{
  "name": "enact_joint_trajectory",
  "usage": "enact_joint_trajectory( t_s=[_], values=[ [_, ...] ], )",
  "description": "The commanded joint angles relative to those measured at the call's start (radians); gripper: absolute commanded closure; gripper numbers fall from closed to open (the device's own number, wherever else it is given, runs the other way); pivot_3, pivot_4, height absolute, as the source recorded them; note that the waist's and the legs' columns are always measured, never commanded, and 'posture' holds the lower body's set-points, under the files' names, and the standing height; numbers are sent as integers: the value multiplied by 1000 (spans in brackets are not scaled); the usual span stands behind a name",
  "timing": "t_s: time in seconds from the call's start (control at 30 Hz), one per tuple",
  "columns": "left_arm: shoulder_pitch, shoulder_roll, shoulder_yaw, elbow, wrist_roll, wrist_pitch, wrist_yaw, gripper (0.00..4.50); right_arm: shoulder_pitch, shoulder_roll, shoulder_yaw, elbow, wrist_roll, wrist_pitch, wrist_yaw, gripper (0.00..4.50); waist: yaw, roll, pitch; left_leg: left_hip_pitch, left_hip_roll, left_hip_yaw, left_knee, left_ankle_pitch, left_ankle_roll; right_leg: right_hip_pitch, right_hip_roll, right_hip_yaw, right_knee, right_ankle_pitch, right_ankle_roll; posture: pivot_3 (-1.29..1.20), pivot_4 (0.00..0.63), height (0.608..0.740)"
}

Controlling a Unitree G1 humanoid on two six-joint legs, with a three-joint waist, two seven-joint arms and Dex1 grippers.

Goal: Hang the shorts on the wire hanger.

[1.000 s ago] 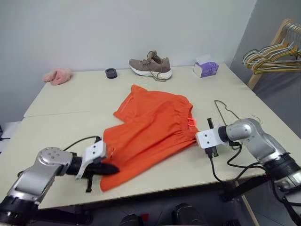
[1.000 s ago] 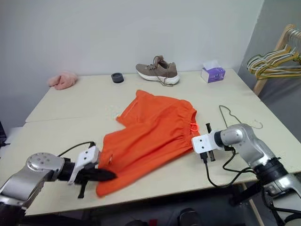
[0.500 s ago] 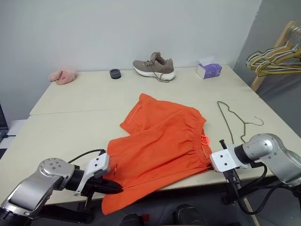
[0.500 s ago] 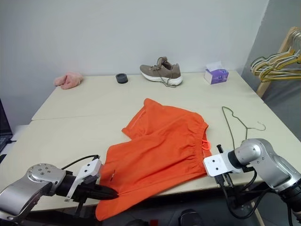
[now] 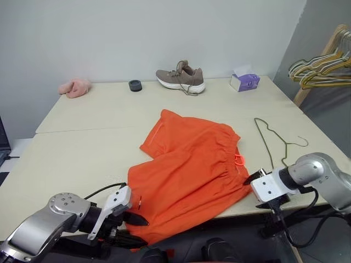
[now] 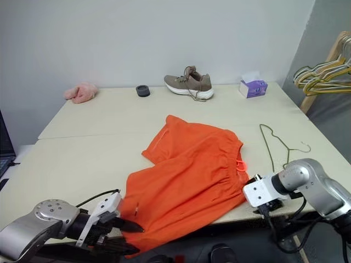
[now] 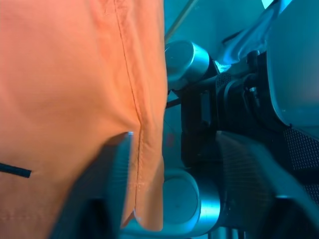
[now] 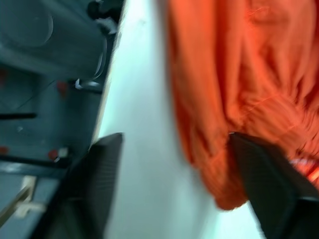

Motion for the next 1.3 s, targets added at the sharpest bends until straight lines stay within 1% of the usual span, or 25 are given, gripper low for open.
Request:
enact_joint_trajectory(
  t_s=[0.03,0.07,0.17,0.3,0.4,0.43,0.5,0.53,0.6,0.67,0.8,0.87,1.0,1.17,1.2,1.23,1.3],
  values=[
    [-9,-16,20,-29,-33,-14,9,233,16,-24,-87,-55,111,92,34,0,0,0,0,0,0,0,0,0,0,0,0,0,0,0,0,-154,26,740],
    [-15,-26,25,-26,-42,-8,15,22,27,-22,-128,-67,169,155,32,0,0,0,0,0,0,0,0,0,0,0,0,0,0,0,0,-157,26,740],
    [-61,-82,36,-20,-68,-1,59,22,23,36,-264,-72,323,360,-51,0,0,-1,0,0,0,0,0,0,0,1,0,0,0,0,0,-163,26,740],
    [-111,-140,33,-15,-56,-29,114,22,14,121,-362,-48,388,500,-191,0,-2,-1,-1,2,0,-1,1,0,0,8,0,0,0,1,1,-172,28,740],
    [-187,-207,55,-10,-89,-23,166,22,7,243,-459,28,360,562,-426,0,-2,-2,-1,2,0,-1,1,0,0,9,0,1,0,1,1,-178,31,740],
    [-225,-229,60,-8,-98,-15,189,22,8,296,-500,70,327,581,-549,0,-2,-2,-1,2,0,-1,1,0,0,9,1,1,-1,1,2,-181,31,740],
    [-286,-251,61,6,-98,-8,216,22,8,378,-561,134,271,635,-749,0,1,-3,-2,1,-1,-1,2,0,0,9,3,2,-1,2,3,-186,32,740],
    [-304,-255,60,12,-99,-5,225,22,6,406,-578,153,252,650,-816,0,1,-3,-2,1,-1,-1,2,0,0,8,6,3,-1,2,3,-186,32,740],
    [-340,-261,55,33,-95,-2,234,22,-13,469,-620,197,212,682,-969,0,-2,-1,-2,0,-2,0,2,0,0,8,7,4,-1,2,3,-186,32,740],
    [-370,-264,38,53,-78,-10,234,22,-24,495,-624,245,184,686,-1044,0,-7,0,-2,-2,-1,1,1,0,0,6,8,5,-1,3,0,-186,32,740],
    [-399,-270,20,75,-68,-18,236,22,-56,513,-614,329,165,694,-1112,0,-26,0,-2,-4,0,3,0,0,0,2,10,5,0,4,0,-186,32,740],
    [-412,-270,9,77,-62,-21,233,22,-84,510,-597,390,162,699,-1112,0,-36,0,-1,-4,0,3,0,0,0,2,10,5,0,4,0,-205,34,740],
    [-431,-279,-12,70,-52,-25,236,22,-181,483,-507,605,161,695,-1002,0,-48,1,-1,-3,0,4,0,0,0,2,10,6,0,2,4,-203,34,740],
    [-435,-281,-16,66,-51,-28,241,22,-335,441,-424,870,154,709,-865,0,-76,0,-1,1,0,4,1,0,0,7,11,7,-2,3,6,-193,37,740],
    [-436,-280,-16,66,-50,-29,242,0,-357,434,-409,908,151,714,-842,279,-79,0,-1,2,0,4,1,0,0,8,11,6,-2,3,5,-193,37,740],
    [-436,-280,-16,66,-49,-30,242,0,-377,430,-397,945,148,720,-821,384,-82,0,-1,2,0,3,0,0,0,8,11,5,-2,3,5,-193,37,740],
    [-436,-278,-17,66,-46,-33,243,0,-408,424,-371,1015,139,728,-783,916,-84,-1,-1,2,1,2,0,0,0,9,12,5,-2,3,5,-193,37,740]
  ],
)
